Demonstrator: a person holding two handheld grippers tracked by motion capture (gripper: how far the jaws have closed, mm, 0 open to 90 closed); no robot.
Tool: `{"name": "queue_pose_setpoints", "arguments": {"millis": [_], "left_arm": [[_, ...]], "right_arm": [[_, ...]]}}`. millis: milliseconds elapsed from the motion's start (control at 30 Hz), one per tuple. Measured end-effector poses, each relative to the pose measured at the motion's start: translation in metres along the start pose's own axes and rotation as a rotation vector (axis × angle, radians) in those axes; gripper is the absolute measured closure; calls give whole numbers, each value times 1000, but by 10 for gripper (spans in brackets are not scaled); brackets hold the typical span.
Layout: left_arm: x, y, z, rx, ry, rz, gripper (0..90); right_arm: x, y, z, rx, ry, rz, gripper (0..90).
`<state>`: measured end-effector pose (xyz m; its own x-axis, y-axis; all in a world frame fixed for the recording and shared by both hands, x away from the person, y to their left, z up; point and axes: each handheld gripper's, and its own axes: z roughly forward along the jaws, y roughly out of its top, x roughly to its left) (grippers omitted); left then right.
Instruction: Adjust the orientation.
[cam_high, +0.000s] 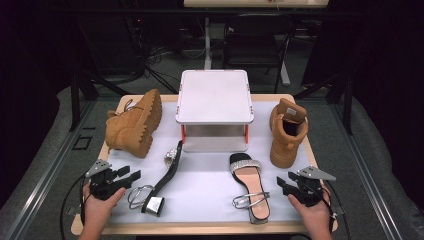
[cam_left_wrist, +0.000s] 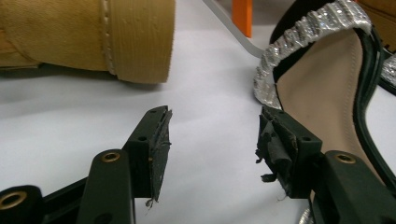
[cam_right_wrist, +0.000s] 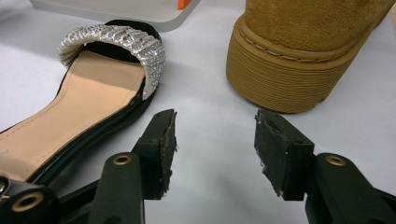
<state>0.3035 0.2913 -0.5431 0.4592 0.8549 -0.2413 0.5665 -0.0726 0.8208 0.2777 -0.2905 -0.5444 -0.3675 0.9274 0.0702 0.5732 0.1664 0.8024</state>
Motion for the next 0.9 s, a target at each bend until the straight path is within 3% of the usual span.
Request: {"name": "queue_pose_setpoints", "arguments": {"millis": [200, 367, 533, 600, 633, 667, 700, 900], "left_arm": [[-9, 1, -5, -12, -40, -3, 527], [-15, 1, -8, 35, -45, 8, 693], [-21, 7, -20, -12, -123, -8, 837], [-26, 11, -26, -18, -163, -6, 839], [-29, 13, -29, -10, -186, 2, 806], [-33, 14, -30, -5, -209, 10, 708], [-41, 12, -30, 2, -225, 36, 686], [-52, 5, -20, 54, -219, 84, 637]], "right_arm": [[1, -1, 0, -3, 2, 7, 481], [0, 0, -1, -7, 7, 16, 482], [-1, -1, -1, -6, 6, 16, 481], [-1, -1, -1, -7, 6, 16, 481], [-1, -1, -2, -5, 5, 17, 481], [-1, -1, -2, -7, 7, 19, 480], [-1, -1, -2, -11, 10, 21, 480], [-1, -1, -1, -8, 10, 21, 478]]}}
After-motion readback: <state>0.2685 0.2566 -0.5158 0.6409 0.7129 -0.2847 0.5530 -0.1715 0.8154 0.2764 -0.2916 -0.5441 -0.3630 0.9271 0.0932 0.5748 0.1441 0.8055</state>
